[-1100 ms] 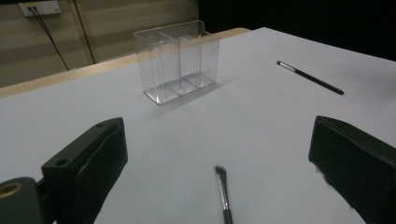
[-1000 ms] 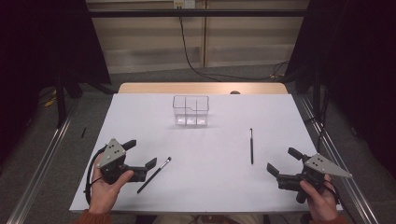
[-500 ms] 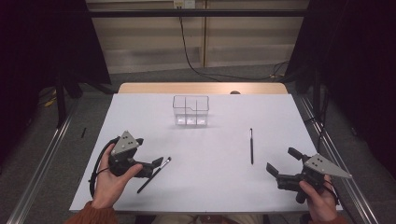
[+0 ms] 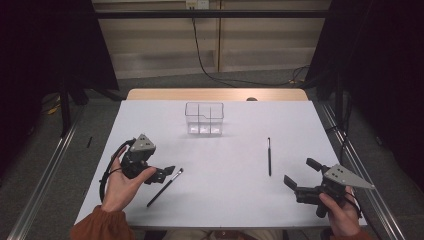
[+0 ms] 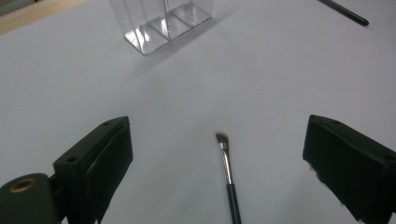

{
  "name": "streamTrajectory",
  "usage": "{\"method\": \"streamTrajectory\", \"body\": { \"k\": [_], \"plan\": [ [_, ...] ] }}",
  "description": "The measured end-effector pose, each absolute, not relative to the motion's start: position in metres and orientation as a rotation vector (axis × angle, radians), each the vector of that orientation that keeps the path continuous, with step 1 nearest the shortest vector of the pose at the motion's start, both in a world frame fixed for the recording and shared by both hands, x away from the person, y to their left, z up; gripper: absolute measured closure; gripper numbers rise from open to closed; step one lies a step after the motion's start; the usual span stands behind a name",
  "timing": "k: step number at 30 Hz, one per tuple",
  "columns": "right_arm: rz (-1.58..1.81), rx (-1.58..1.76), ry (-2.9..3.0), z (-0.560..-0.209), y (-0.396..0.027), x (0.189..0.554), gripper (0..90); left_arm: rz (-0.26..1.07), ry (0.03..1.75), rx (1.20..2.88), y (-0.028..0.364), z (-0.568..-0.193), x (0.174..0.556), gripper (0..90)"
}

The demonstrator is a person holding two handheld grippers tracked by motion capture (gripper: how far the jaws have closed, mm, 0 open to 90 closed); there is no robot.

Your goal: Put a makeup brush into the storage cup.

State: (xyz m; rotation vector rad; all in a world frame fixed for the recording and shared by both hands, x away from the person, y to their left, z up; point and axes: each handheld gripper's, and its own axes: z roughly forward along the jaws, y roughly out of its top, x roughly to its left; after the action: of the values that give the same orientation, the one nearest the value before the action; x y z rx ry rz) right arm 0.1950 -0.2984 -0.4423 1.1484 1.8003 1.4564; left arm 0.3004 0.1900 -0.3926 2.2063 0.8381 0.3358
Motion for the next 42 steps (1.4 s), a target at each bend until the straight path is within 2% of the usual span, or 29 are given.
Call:
{"method": "streamTrajectory", "body": {
  "k": [8, 12, 15, 18, 24, 30, 42],
  "plan": [
    [1.454, 1.155, 1.802, -0.442, -0.298, 0.195, 0.0, 0.27, 0.888, 2.357, 0.181, -0.396, 0.309, 10.5],
    [1.45, 1.147, 1.814, -0.443, -0.297, 0.196, 0.0, 0.194, 0.922, 2.416, 0.18, -0.402, 0.314, 10.5],
    [1.45, 1.148, 1.815, -0.443, -0.297, 0.196, 0.0, 0.162, 0.926, 2.443, 0.179, -0.404, 0.316, 9.5],
    [1.449, 1.148, 1.818, -0.443, -0.297, 0.196, 0.0, 0.067, 0.918, 2.476, 0.177, -0.407, 0.319, 8.9],
    [1.455, 1.144, 1.823, -0.443, -0.296, 0.196, 0.0, 0.039, 0.944, 2.548, 0.171, -0.414, 0.321, 8.8],
    [1.453, 1.143, 1.827, -0.443, -0.296, 0.196, 0.0, -0.053, 0.969, 2.569, 0.167, -0.418, 0.323, 10.6],
    [1.449, 1.148, 1.837, -0.443, -0.295, 0.196, 0.0, 0.012, 0.943, 2.698, 0.152, -0.429, 0.324, 11.3]
  ]
}}
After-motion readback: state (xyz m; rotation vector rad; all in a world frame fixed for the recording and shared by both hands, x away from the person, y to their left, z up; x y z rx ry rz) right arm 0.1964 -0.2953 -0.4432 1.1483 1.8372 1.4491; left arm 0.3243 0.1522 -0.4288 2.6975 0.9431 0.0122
